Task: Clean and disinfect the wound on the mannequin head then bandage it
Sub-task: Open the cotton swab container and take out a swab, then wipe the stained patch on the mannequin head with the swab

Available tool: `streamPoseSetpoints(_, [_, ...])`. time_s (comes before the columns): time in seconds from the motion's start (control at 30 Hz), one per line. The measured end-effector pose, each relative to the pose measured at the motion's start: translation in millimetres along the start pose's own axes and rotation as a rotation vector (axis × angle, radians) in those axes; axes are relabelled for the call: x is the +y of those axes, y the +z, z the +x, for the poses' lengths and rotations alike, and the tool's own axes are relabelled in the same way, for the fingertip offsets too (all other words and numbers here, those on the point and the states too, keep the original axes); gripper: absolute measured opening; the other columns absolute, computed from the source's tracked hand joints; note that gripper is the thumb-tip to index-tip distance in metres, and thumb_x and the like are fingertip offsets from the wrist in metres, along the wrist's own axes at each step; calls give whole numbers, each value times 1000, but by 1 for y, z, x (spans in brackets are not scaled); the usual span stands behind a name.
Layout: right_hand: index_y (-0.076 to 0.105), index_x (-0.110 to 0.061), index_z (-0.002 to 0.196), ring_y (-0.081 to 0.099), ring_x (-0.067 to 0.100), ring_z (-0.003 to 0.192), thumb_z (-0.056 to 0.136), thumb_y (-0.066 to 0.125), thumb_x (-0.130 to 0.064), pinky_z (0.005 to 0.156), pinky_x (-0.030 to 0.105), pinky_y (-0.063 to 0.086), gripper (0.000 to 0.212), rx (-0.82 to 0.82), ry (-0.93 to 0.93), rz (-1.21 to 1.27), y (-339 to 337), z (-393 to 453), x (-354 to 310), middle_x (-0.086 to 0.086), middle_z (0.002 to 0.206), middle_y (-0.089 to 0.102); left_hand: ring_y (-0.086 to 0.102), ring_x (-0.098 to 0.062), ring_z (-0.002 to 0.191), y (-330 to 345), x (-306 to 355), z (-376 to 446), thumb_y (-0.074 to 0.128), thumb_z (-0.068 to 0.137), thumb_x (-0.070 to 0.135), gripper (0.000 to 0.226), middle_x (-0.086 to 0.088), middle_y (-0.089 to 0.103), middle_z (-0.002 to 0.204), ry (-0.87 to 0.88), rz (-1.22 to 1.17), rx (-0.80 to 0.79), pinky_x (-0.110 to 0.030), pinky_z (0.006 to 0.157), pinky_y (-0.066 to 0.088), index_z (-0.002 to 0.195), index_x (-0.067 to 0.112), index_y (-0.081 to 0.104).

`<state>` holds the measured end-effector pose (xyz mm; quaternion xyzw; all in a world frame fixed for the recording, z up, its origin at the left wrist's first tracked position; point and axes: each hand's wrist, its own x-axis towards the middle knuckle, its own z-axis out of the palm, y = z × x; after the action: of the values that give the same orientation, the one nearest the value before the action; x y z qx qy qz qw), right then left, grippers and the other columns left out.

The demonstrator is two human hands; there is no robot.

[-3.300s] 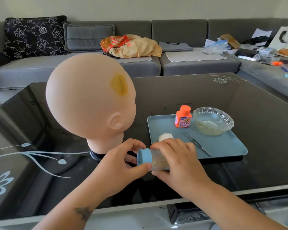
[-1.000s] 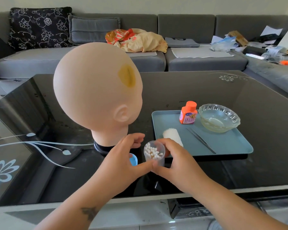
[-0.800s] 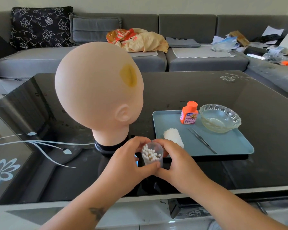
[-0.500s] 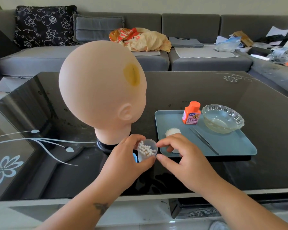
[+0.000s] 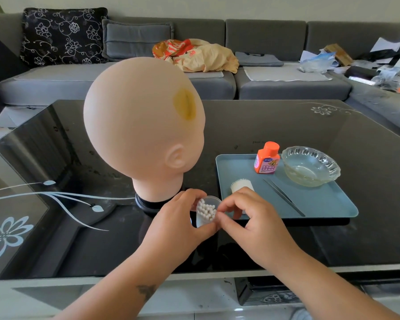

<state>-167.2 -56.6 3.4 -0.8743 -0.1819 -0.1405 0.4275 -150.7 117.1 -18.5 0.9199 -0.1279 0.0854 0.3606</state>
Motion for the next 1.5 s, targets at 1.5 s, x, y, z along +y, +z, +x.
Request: streamPoseSetpoints(1.5, [75,-22,99,54,7,67,89,55,-7,64,24,44,27,159,419,964,-7,31,-11,-7,69,59,44,-25,109,-84,65,22,66,79,35,32,2,59,113,301,355,700,-39,96,27,109,24,66])
